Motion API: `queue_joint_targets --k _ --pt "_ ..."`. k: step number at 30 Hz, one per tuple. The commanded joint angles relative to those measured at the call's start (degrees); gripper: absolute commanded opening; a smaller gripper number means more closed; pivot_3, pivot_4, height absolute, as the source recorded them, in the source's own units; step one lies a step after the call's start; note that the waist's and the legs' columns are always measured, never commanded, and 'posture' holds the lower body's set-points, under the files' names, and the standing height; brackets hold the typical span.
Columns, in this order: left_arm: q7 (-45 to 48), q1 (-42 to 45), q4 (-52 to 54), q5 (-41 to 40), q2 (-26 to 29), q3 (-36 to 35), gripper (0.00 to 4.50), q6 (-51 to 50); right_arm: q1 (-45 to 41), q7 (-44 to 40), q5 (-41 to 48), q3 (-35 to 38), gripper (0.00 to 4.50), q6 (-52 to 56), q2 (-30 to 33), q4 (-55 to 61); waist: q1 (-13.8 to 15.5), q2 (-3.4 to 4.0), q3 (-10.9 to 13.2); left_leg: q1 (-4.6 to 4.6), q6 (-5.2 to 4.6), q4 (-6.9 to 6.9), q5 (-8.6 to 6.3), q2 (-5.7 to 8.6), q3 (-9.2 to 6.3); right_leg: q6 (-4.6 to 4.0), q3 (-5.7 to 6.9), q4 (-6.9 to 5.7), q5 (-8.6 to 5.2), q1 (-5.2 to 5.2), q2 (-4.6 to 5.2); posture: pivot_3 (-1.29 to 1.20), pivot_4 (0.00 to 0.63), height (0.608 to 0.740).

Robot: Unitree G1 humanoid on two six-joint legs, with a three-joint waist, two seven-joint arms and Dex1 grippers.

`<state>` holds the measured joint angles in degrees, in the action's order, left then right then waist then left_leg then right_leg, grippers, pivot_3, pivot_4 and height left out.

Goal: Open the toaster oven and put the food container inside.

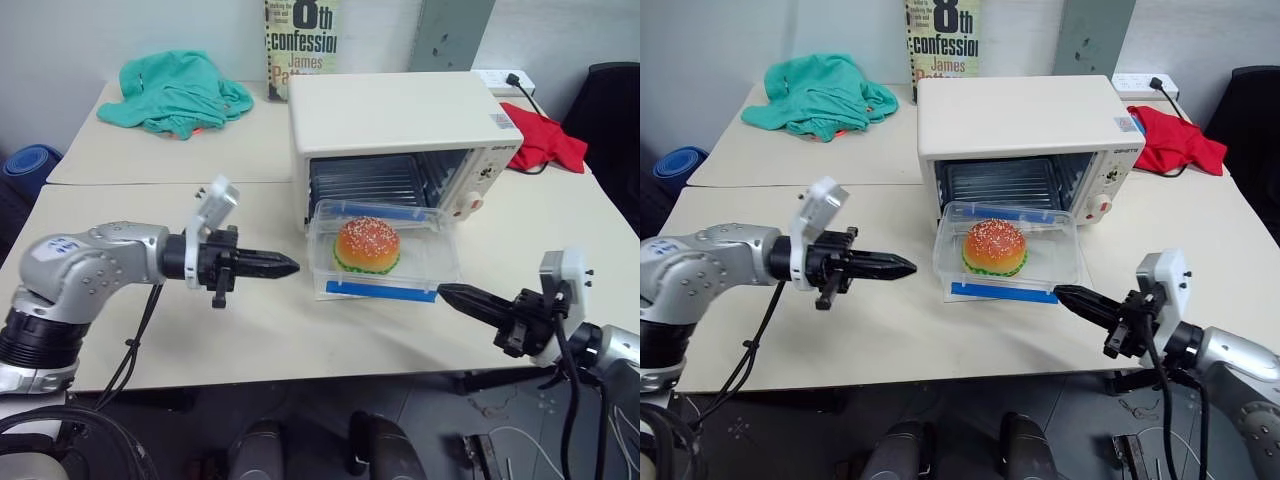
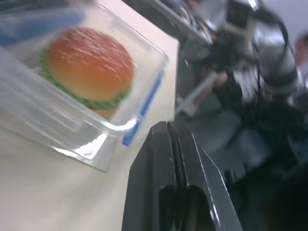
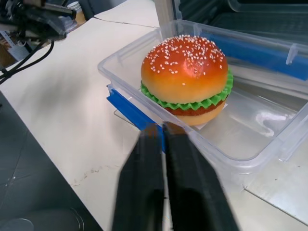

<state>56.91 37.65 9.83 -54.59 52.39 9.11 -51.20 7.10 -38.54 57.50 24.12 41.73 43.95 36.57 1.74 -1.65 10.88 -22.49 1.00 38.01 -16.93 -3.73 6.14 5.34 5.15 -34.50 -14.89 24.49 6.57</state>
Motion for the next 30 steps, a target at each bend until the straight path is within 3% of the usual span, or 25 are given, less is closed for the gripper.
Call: queue_joint_targets --k 1,7,15,26,30 --pt "5.1 1.8 0.4 14.2 -2.4 7.5 0.00 10.4 -1.2 2.5 -5.8 -4.0 0.06 -2.4 -1.3 -0.5 0.0 0.01 0.0 0.01 -0.03 0.00 -0.02 0.00 0.01 0.00 0.00 0.02 0.00 0.00 0.00 0.00 0.150 0.740" --pt "3.9 7.0 -6.8 23.8 -13.5 11.6 0.00 13.9 -7.4 7.9 -13.4 -9.0 0.06 -4.1 -5.0 -5.8 -0.2 0.00 0.0 -0.14 -0.12 0.15 -0.03 0.01 0.01 0.21 0.00 -0.02 0.12 0.05 -0.02 0.00 0.150 0.740" --pt "-8.5 10.8 -17.5 31.7 -27.5 5.9 0.00 19.3 -18.9 12.3 -25.1 -13.8 0.06 -9.7 -9.3 -16.4 -0.5 0.02 0.0 -0.17 -0.14 0.20 -0.02 0.00 0.06 0.26 -0.02 -0.20 0.14 0.15 -0.03 0.00 0.150 0.740" --pt "-19.7 16.4 -30.2 38.5 -37.3 -0.1 0.00 25.2 -34.7 13.0 -35.1 -17.5 0.06 -18.3 -16.9 -36.2 -0.4 0.04 0.0 -0.19 -0.16 0.31 0.14 0.02 0.07 0.34 -0.02 -0.33 0.19 0.15 0.00 0.00 0.150 0.740" --pt "-20.8 18.0 -33.1 39.3 -39.2 -1.5 0.00 26.6 -37.0 12.4 -35.5 -16.2 0.06 -19.0 -18.0 -37.9 -0.3 0.04 0.0 -0.18 -0.14 0.30 0.20 0.01 0.05 0.32 -0.02 -0.40 0.23 0.16 0.00 0.00 0.150 0.740"
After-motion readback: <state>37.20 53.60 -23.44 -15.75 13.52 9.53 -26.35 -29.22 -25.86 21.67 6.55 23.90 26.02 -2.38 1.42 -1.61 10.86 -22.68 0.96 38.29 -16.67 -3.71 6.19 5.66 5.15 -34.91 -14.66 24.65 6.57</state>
